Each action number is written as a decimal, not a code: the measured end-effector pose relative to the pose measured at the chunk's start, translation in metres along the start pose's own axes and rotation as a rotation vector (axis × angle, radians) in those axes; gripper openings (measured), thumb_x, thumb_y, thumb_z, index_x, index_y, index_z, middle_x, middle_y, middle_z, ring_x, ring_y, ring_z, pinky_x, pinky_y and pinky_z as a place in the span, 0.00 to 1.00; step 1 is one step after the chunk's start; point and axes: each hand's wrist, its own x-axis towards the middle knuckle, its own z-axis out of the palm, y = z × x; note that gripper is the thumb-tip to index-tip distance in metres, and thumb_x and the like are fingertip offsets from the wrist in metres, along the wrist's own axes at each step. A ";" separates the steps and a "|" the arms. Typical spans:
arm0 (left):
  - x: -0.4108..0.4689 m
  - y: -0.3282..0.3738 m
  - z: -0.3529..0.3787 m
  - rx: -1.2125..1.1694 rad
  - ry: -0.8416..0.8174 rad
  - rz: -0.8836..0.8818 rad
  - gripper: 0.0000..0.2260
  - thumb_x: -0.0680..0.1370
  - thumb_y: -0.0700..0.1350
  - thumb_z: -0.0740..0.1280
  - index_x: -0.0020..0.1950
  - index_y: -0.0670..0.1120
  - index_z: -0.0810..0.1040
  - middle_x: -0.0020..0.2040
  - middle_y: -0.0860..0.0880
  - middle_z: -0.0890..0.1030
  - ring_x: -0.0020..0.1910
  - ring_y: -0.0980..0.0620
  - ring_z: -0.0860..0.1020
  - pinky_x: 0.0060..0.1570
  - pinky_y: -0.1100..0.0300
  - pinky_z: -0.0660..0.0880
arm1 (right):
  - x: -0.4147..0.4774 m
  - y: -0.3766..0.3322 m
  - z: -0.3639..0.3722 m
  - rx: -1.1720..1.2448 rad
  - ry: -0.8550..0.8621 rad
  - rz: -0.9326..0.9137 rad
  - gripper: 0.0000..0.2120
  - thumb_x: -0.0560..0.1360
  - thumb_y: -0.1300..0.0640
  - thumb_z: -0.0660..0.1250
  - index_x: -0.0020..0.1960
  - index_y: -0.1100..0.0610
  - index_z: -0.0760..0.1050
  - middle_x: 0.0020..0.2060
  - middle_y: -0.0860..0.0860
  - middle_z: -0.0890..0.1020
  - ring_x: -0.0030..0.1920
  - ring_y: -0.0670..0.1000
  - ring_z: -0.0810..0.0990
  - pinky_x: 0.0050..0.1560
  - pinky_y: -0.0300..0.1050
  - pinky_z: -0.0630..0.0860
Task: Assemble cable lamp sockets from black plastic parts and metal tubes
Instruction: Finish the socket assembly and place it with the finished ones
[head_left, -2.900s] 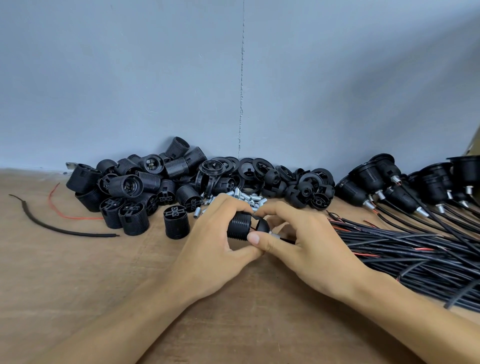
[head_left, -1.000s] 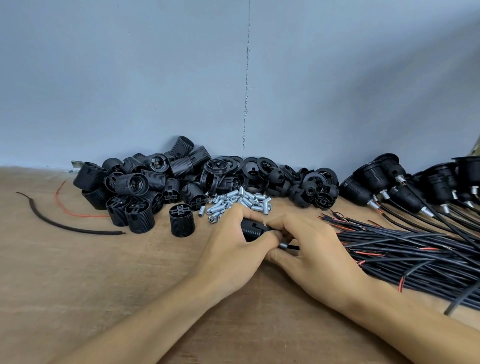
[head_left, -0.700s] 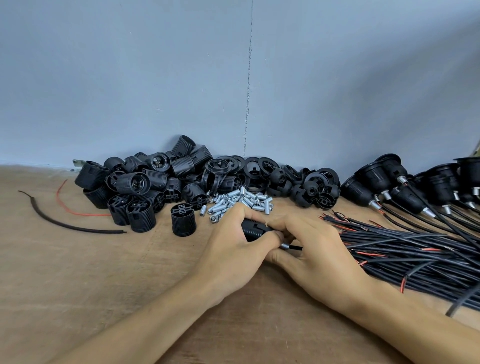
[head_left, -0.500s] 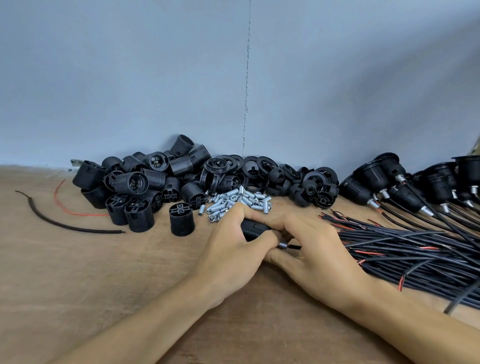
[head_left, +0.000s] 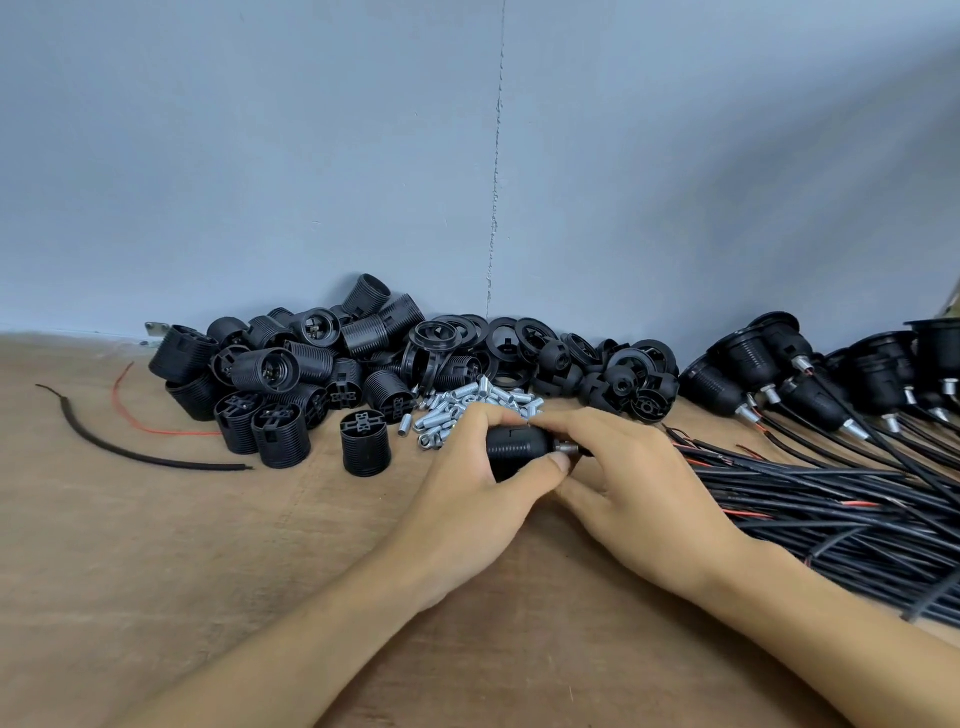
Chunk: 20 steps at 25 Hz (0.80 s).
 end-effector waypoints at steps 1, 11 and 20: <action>0.000 0.000 -0.001 0.019 -0.012 0.000 0.16 0.67 0.61 0.73 0.53 0.62 0.76 0.49 0.61 0.83 0.50 0.65 0.80 0.49 0.67 0.72 | 0.001 0.002 -0.001 -0.010 -0.021 -0.003 0.21 0.76 0.54 0.71 0.68 0.47 0.75 0.57 0.42 0.81 0.57 0.47 0.80 0.55 0.52 0.77; 0.006 -0.007 -0.020 0.387 0.077 0.115 0.13 0.73 0.45 0.75 0.54 0.59 0.81 0.49 0.63 0.83 0.51 0.65 0.79 0.55 0.61 0.76 | 0.017 0.015 -0.016 -0.038 -0.246 0.157 0.17 0.76 0.43 0.70 0.63 0.42 0.77 0.54 0.40 0.83 0.56 0.43 0.79 0.61 0.50 0.75; 0.007 -0.008 -0.014 0.442 0.114 0.147 0.12 0.72 0.48 0.77 0.54 0.58 0.81 0.46 0.62 0.83 0.48 0.64 0.79 0.56 0.56 0.77 | 0.038 0.035 -0.016 0.018 0.157 0.416 0.08 0.80 0.51 0.65 0.51 0.48 0.83 0.44 0.41 0.84 0.48 0.43 0.81 0.47 0.32 0.73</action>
